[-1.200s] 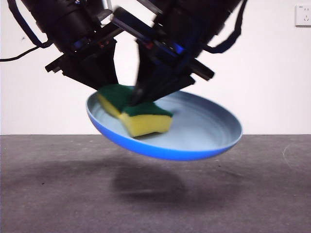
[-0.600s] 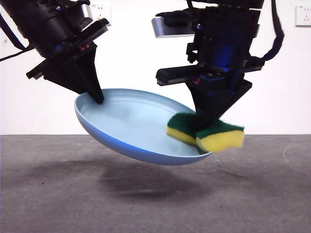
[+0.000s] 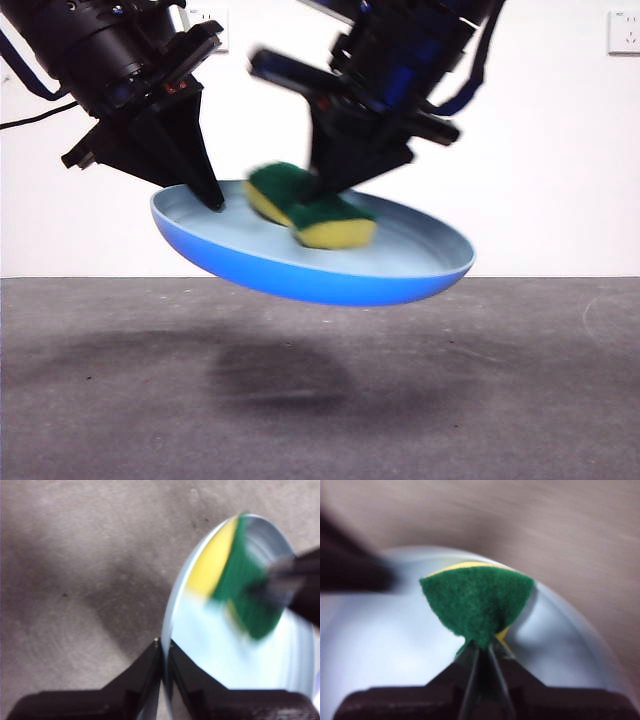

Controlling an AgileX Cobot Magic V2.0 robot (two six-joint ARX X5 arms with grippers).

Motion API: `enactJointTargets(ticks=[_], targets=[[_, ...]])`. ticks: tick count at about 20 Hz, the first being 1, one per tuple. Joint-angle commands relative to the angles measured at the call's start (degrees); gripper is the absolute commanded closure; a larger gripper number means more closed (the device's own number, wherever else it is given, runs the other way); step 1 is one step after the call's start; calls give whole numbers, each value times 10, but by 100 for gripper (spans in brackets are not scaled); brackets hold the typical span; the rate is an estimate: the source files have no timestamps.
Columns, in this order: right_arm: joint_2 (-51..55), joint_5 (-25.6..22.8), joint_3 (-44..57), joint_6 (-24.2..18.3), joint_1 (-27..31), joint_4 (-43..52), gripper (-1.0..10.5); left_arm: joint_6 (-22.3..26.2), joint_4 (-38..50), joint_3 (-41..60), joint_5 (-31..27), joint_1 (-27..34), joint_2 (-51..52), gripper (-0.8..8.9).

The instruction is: Pick up the plate,pick up the cloth,clean the plate with the cloth

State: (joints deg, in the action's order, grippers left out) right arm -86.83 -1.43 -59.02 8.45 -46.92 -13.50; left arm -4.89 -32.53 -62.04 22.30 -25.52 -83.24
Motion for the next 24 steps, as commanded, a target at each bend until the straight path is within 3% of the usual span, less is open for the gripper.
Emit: enactJointTargets(ticks=[1, 4, 9, 11, 13, 15, 17, 20, 24], targets=[[-10, 55, 3, 12, -18, 6, 963, 6, 26, -3, 32, -7, 1, 822], [-10, 92, 3, 12, -42, -12, 963, 2, 48, -3, 25, -6, 1, 822], [-10, 80, 3, 4, -62, -141, 963, 1, 49, -3, -4, -2, 1, 822], [-10, 30, 3, -2, -61, -196, 963, 2, 38, -3, -4, 0, 1, 822], [-10, -54, 3, -7, -56, -238, 963, 5, 21, -3, -3, 0, 1, 822], [-10, -142, 3, -10, -47, -252, 963, 7, 7, -3, 4, 0, 1, 822], [-10, -190, 3, -10, -40, -247, 963, 7, -3, -3, 6, 0, 1, 822], [-10, -230, 3, -10, -24, -222, 963, 21, -21, -3, 7, 0, 1, 822], [-10, -219, 3, -10, 0, -151, 963, 21, -31, -3, 9, -1, 1, 822]])
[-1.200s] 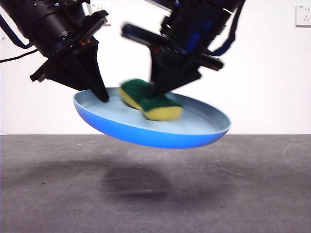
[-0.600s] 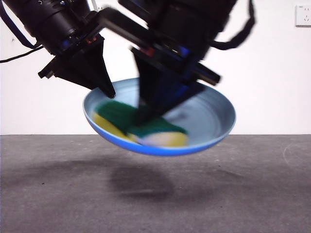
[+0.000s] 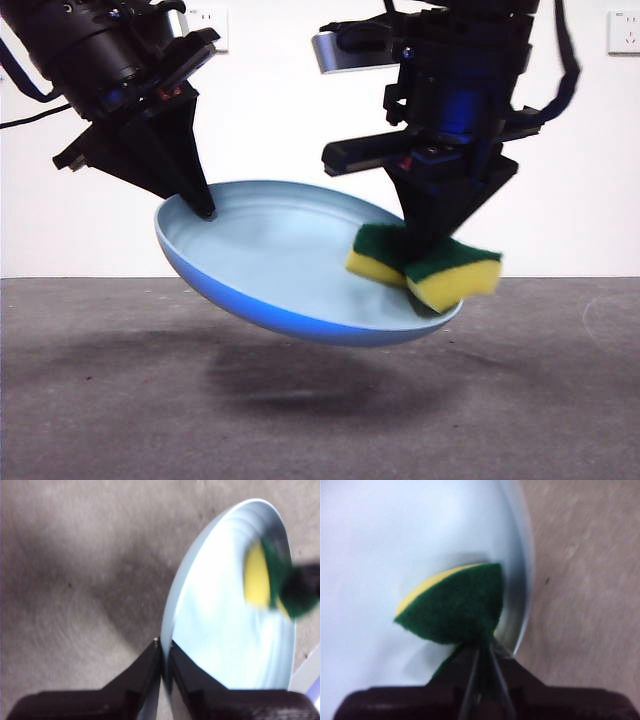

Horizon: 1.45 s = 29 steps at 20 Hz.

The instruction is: Pick up the plate,pick up the cloth,clean the plate with the cloth

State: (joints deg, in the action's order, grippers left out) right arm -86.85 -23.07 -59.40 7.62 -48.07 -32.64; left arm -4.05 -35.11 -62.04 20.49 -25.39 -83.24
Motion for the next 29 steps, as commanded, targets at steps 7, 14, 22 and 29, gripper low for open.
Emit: enactJointTargets(ticks=[7, 14, 22, 29], targets=[[-10, 178, 7, 6, 23, 183, 963, 13, 3, -3, 47, -5, 1, 822], [-10, 307, 7, 22, -16, 165, 963, 8, 43, -3, 45, -4, 1, 822], [4, 209, 7, 17, -35, 21, 963, 43, 55, -2, -139, 8, -8, 822], [58, 188, 7, 18, -34, 17, 963, 54, 64, -2, -161, 37, -81, 822]])
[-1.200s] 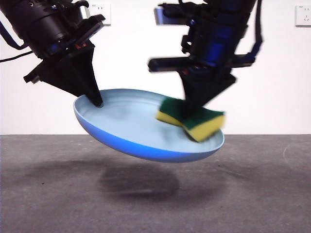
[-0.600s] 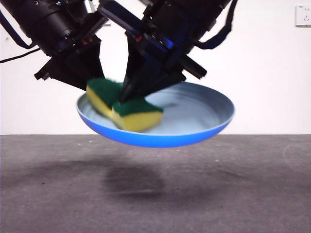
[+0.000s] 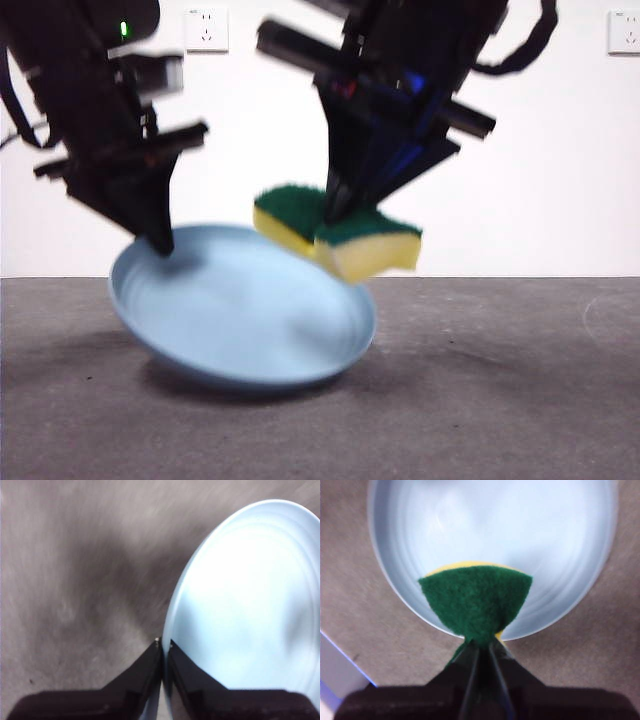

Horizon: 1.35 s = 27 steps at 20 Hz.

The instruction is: Pick up the plate,pick up the cloth,clean the plate with the cloth

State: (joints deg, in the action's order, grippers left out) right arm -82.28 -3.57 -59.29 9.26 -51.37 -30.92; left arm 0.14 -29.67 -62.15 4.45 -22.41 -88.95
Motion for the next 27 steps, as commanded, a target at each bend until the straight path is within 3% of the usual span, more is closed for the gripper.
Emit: enactJointTargets(ticks=[1, 10, 11, 13, 14, 20, 27], targets=[[20, -14, 5, 2, -1, -3, 963, 14, 15, -1, -2, 12, -38, 822], [85, -22, 5, 3, -1, -26, 963, 14, 62, -1, -29, 34, -136, 794], [88, -34, 5, 3, -1, -26, 963, 14, 66, -1, -29, 34, -135, 702], [89, -64, 5, 3, 0, -27, 963, 13, 76, -1, -29, 34, -135, 425], [89, -75, 5, 3, 0, -27, 963, 12, 75, -1, -29, 34, -135, 392], [89, -75, 5, 3, 44, -26, 963, -10, 71, -2, -22, 32, -109, 395], [76, -69, 5, 33, 146, -24, 963, -47, 43, -1, -13, 23, 40, 397]])
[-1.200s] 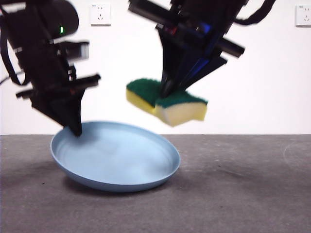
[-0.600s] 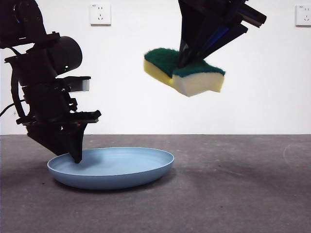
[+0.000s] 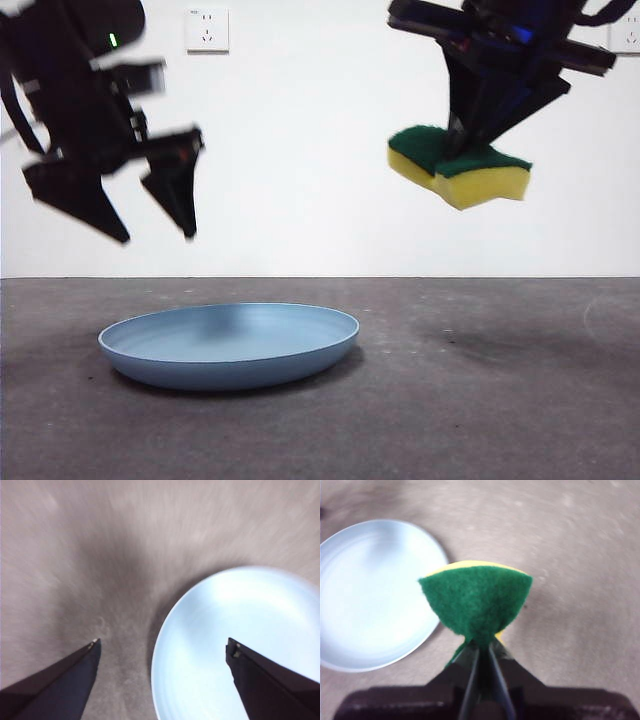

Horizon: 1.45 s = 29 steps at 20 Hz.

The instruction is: Pick up the plate,pick up the cloth,clean the plate with the cloth

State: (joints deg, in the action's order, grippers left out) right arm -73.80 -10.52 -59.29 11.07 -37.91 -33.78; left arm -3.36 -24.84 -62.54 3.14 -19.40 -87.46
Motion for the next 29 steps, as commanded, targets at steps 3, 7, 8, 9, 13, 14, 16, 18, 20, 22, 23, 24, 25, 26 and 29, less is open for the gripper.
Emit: enactJointTargets(ticks=[3, 7, 8, 9, 13, 14, 16, 18, 20, 22, 23, 24, 25, 26, 29], targets=[[-40, 2, 5, 15, 39, 16, 963, -20, -15, 3, -1, -23, 99, 403], [-110, 35, 5, 9, 75, 31, 963, -30, -18, 23, -74, -67, 170, 404], [-127, 42, 5, 9, 82, 33, 963, -31, -18, 36, -94, -79, 185, 404], [-146, 47, 5, 9, 89, 38, 963, -32, -13, 54, -107, -91, 204, 404], [-205, 47, 5, 7, 99, 55, 963, -44, 14, 133, -120, -116, 278, 404], [-216, 47, 5, 2, 101, 56, 963, -44, 13, 146, -120, -120, 293, 404], [-237, 47, 5, -17, 102, 57, 963, -45, 9, 170, -120, -127, 324, 405], [-246, 47, 5, -21, 102, 56, 960, -46, -6, 179, -120, -134, 349, 405], [-246, 47, 5, -21, 102, 57, 794, -46, -20, 179, -121, -138, 360, 405], [-246, 46, 5, -20, 102, 54, 518, -46, -25, 179, -121, -138, 363, 405], [-246, 45, 5, -20, 102, 52, 361, -46, -26, 179, -121, -139, 363, 405], [-246, 45, 5, -20, 102, 52, 289, -46, -27, 179, -121, -140, 363, 405], [-246, 45, 5, -21, 102, 52, 278, -46, -27, 179, -121, -140, 363, 405], [-246, 45, 5, -20, 102, 50, 278, -46, -27, 179, -121, -140, 363, 405], [-244, 45, 5, -21, 102, 50, 278, -46, -32, 179, -121, -140, 363, 405]])
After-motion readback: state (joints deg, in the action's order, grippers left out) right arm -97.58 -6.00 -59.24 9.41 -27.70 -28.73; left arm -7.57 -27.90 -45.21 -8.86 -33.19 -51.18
